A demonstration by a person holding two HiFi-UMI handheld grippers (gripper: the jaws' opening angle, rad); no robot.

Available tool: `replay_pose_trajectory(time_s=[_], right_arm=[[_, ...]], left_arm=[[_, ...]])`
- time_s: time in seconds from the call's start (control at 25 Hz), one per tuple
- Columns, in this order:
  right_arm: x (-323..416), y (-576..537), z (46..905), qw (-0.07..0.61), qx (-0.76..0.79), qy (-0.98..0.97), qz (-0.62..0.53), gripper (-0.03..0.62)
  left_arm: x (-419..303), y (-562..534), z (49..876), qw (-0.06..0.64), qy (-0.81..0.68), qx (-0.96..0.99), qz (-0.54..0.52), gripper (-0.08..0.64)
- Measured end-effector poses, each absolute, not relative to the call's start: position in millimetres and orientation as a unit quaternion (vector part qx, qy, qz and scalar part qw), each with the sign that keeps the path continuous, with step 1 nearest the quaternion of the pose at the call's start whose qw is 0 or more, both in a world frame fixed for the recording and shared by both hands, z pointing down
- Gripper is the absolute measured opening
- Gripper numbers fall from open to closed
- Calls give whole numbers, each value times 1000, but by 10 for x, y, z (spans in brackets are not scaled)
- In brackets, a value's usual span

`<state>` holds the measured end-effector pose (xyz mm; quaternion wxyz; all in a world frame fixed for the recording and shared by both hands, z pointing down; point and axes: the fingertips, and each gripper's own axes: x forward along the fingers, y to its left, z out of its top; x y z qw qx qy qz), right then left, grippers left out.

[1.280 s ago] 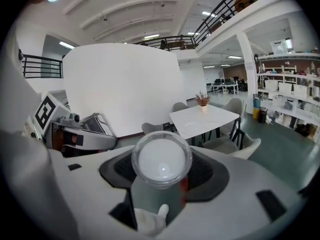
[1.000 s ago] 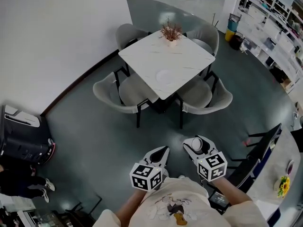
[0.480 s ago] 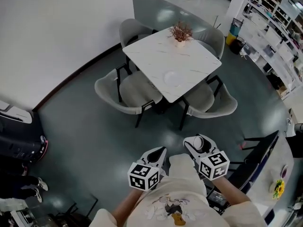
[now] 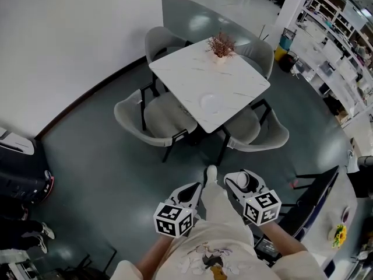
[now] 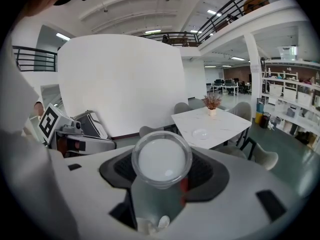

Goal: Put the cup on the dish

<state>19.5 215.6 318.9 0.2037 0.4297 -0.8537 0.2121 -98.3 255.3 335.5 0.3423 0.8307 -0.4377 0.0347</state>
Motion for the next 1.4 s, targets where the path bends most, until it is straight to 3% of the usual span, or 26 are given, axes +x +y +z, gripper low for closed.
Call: replay_pose_trajectory(time_s=[0.56,1.4], right_arm=[[250,1469,3402,192,420,-858,224,264],[660,-676,3366,179,385,-880,212,264]], left_arm=[[-1003,2055,3456,359,-463,809,40,3],[-455,-124,3338,344,-478,804,87,3]])
